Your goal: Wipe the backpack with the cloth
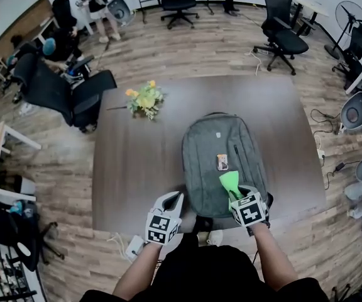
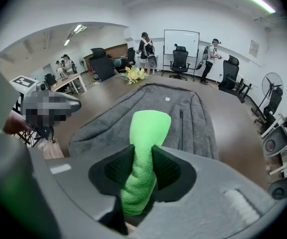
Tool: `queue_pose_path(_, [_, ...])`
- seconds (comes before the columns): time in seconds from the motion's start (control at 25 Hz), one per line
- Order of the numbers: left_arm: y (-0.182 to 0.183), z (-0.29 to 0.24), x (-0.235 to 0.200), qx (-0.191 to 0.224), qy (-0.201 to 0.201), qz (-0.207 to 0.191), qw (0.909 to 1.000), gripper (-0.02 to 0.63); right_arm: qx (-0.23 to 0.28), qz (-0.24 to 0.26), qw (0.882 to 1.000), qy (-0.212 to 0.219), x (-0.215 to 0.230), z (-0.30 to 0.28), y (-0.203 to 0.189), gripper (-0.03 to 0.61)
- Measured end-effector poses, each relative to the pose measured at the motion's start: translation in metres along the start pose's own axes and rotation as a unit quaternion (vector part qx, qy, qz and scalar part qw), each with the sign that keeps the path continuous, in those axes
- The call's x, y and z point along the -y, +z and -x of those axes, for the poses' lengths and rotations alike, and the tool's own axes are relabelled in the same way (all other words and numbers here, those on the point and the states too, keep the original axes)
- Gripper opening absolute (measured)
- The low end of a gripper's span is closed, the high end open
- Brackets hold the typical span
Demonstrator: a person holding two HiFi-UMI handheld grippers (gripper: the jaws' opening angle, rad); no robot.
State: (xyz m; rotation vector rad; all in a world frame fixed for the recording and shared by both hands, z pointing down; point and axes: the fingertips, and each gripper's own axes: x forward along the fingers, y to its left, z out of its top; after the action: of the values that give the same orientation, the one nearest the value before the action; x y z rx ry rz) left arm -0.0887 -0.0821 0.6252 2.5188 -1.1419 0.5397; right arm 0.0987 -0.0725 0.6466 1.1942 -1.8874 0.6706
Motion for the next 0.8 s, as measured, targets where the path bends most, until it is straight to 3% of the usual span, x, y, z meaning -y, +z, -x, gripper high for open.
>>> queue_pose_path(0.36, [-0.002, 0.003, 0.007, -0.001, 0.008, 0.006, 0.9999, 0.02, 0.004, 0.026, 0.997, -0.073, 0.049, 0.017, -0.012, 0.112])
queue_pose_path(0.8, [0.014, -0.006, 0.013, 0.016, 0.002, 0.028, 0.9995, 0.02, -0.015, 0.079, 0.981, -0.177, 0.098, 0.035, -0.031, 0.112])
